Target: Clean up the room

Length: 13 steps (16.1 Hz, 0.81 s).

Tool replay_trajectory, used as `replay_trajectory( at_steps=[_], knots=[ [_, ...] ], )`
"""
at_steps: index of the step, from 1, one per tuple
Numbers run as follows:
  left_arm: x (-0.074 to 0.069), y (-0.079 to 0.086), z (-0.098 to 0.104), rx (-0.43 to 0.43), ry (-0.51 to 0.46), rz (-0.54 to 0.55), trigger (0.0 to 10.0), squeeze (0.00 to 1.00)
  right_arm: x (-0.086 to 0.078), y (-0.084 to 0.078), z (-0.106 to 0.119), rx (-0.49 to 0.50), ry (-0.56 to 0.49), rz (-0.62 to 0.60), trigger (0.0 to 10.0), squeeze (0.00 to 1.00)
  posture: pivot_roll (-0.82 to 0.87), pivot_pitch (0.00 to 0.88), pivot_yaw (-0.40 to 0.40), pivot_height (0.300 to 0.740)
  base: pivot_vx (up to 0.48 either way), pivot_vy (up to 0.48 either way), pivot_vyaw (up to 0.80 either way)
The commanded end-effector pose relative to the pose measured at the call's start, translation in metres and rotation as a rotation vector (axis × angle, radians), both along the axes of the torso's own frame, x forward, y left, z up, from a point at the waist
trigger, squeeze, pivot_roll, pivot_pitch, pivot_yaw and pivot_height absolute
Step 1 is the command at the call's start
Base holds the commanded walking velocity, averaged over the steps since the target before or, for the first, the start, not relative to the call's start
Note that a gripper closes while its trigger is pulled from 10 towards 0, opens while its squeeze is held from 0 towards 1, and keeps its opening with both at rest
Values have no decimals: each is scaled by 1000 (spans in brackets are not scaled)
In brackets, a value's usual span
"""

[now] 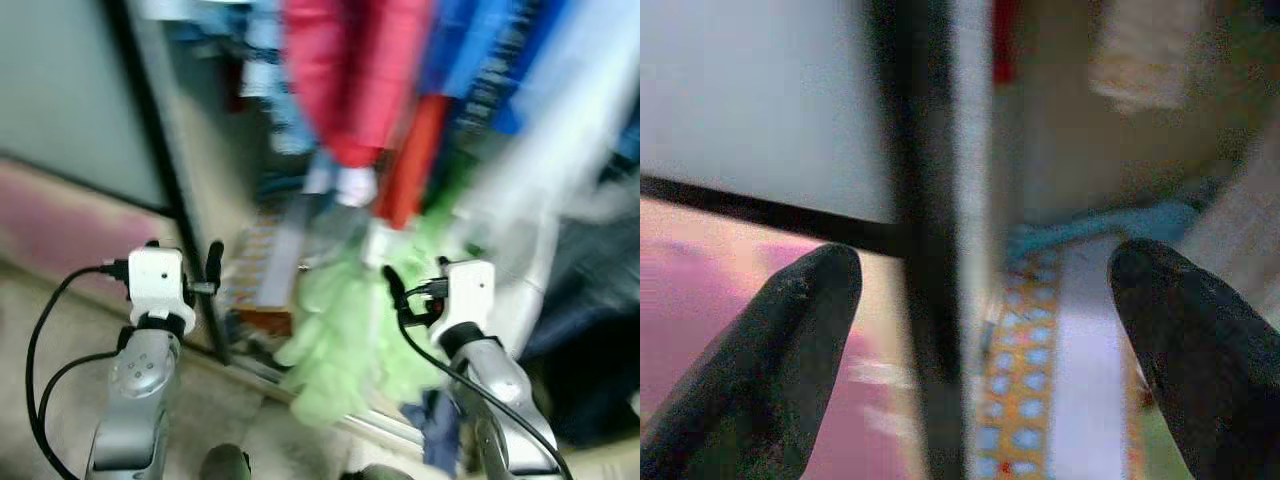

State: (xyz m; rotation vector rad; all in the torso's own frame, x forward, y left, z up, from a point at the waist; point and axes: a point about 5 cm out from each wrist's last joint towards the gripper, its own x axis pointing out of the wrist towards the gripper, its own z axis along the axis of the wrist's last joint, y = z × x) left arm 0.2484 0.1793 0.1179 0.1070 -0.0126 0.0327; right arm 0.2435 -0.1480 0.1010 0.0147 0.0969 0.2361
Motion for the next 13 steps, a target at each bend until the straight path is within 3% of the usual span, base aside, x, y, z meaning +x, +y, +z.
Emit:
replay_trajectory(
  at_steps=[1,5,7,13],
  knots=[
    [0,1,0,4,1,11,10000,0,1,-3,2,0,1,2,10000,0,4,26,-86,740,0,0,800],
    [-15,6,-13,-3,78,56,10000,0,-1,-5,0,12,11,4,10000,0,2,17,-67,740,0,0,800],
    [-20,15,-16,15,111,131,10000,0,-1,-6,-3,30,14,-19,10000,0,2,0,-49,740,0,0,800],
    [-24,12,-14,28,91,63,10000,0,0,-15,-4,101,32,-98,10000,0,5,21,-68,740,0,0,800]
  ],
)
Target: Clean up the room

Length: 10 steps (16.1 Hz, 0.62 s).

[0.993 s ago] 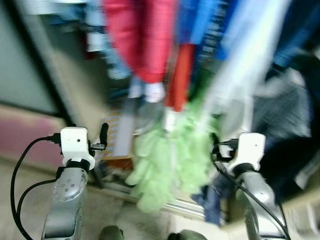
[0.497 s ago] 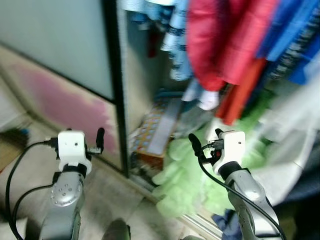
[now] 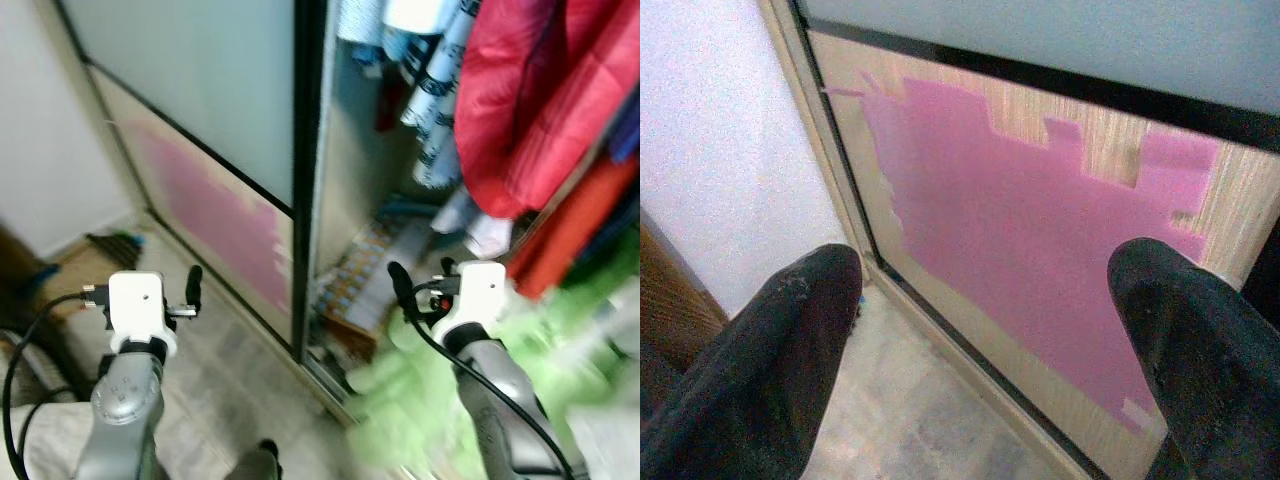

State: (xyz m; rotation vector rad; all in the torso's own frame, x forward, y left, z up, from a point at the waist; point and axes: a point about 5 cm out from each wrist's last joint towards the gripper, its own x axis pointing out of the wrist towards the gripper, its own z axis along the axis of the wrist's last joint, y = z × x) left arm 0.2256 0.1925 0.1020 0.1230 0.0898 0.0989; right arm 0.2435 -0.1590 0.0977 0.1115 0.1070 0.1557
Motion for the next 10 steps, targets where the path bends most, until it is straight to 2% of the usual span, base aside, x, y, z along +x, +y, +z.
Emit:
replay_trajectory(
  at_steps=[1,3,8,10],
  knots=[
    [-1,-3,3,10,-18,-16,10000,0,-1,-5,-1,11,18,-13,10000,0,5,29,-75,740,0,0,800],
    [-1,-4,3,-16,4,-17,10000,0,0,-8,-2,16,31,-19,10000,0,9,28,-86,740,0,0,800],
    [2,-6,4,2,-2,-18,10000,0,7,-5,0,14,24,-16,10000,0,15,23,-85,740,0,0,800],
    [2,-5,4,-3,-4,-9,10000,0,4,-6,0,17,32,-22,10000,0,21,27,-86,740,0,0,800]
  ],
)
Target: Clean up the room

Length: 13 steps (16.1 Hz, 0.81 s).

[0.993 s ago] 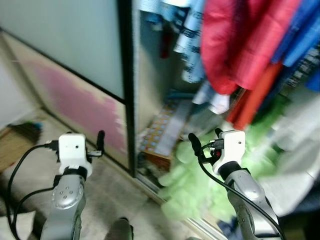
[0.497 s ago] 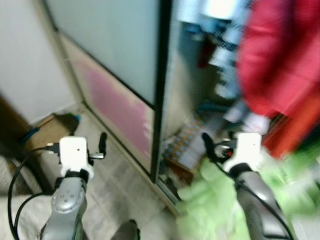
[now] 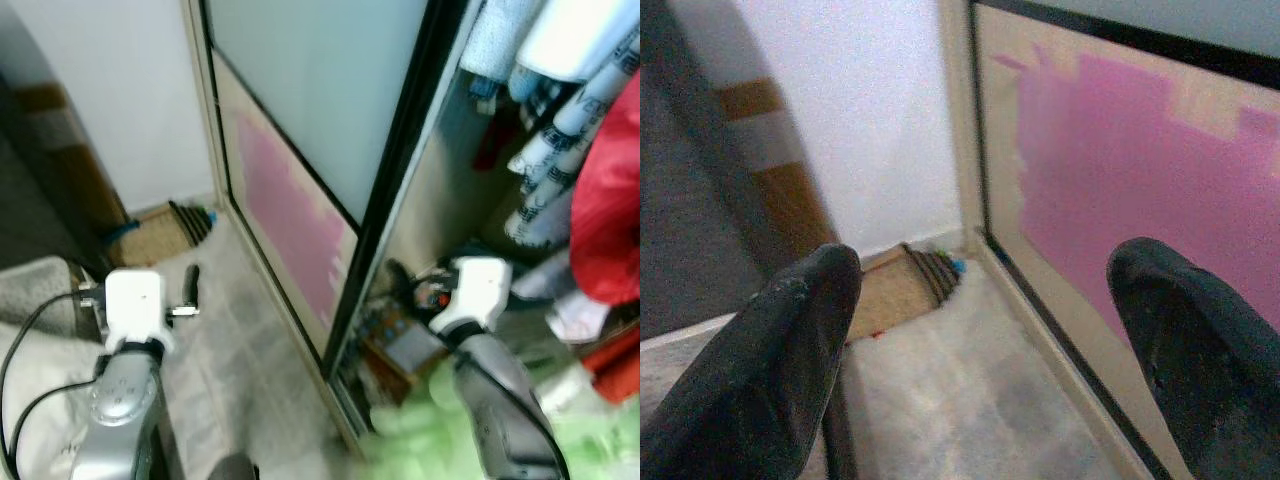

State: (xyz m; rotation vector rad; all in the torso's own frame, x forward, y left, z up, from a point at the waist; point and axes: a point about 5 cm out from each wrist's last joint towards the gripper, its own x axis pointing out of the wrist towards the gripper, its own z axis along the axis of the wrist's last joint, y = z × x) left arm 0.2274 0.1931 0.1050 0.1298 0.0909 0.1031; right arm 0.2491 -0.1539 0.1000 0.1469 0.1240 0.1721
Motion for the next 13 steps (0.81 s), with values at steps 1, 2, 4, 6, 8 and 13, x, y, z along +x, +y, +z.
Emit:
replay_trajectory(
  at_steps=[1,2,4,6,8,13],
  knots=[
    [-3,-2,-1,-9,6,-4,10000,0,-8,-12,-2,-11,36,-18,10000,0,21,25,-86,740,0,0,800],
    [-5,-1,-2,-7,16,1,10000,0,-14,-11,-4,-5,61,12,10000,0,19,25,-87,740,0,0,800],
    [-6,-1,-4,-5,18,1,10000,0,-22,-7,-9,-3,108,86,10000,0,17,26,-87,740,0,0,800],
    [-4,-3,-3,8,17,2,10000,0,-33,-5,-17,2,204,231,10000,0,16,28,-86,740,0,0,800],
    [-4,-4,-3,11,18,-2,10000,0,-44,-5,-23,10,307,367,10000,0,11,27,-83,740,0,0,691],
    [-2,-4,-2,15,22,1,10000,0,-43,5,-22,-86,324,551,10000,0,16,26,-86,740,0,0,610]
  ],
)
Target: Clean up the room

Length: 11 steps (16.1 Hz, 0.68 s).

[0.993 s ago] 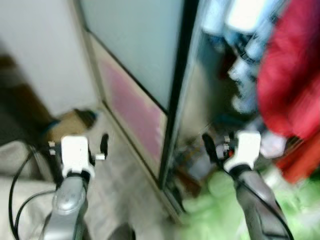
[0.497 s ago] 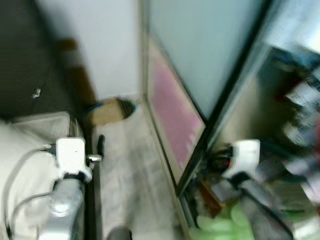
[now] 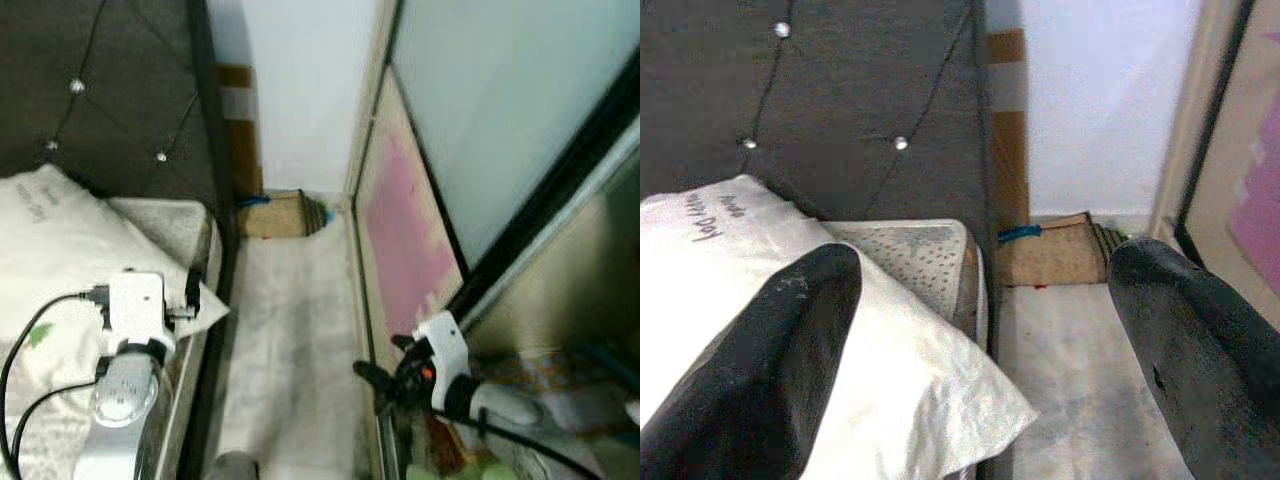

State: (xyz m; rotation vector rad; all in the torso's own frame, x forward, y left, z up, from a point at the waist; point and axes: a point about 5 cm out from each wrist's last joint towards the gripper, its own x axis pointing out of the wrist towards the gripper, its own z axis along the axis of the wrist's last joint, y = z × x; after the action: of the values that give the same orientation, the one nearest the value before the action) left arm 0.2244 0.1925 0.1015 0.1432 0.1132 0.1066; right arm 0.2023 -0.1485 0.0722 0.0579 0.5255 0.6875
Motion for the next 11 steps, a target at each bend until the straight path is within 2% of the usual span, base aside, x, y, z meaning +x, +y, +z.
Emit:
replay_trajectory(
  at_steps=[1,3,6,7,8,10,11],
  knots=[
    [1,-4,1,1,-2,-2,10000,0,10,4,10,46,-46,-9,10000,0,16,26,-86,740,0,0,794],
    [2,-6,2,5,-7,-5,10000,0,19,15,24,107,-114,-6,10000,0,18,24,-86,740,0,0,794],
    [4,-5,1,16,-4,-1,10000,0,28,22,35,157,-188,3,10000,0,20,21,-86,740,0,0,794],
    [5,-7,1,10,-8,-4,10000,0,33,20,39,127,-254,-29,10000,0,20,21,-86,740,0,0,794],
    [5,-7,1,2,-7,1,10000,0,41,18,45,147,-297,-95,10000,0,15,24,-86,740,0,0,794],
    [4,-9,0,-7,-6,4,10000,0,46,15,45,137,-327,-163,10000,0,16,24,-86,740,0,0,791],
    [5,-9,1,4,-9,4,10000,0,47,10,40,100,-329,-202,10000,0,18,25,-88,740,0,0,0]
  ],
)
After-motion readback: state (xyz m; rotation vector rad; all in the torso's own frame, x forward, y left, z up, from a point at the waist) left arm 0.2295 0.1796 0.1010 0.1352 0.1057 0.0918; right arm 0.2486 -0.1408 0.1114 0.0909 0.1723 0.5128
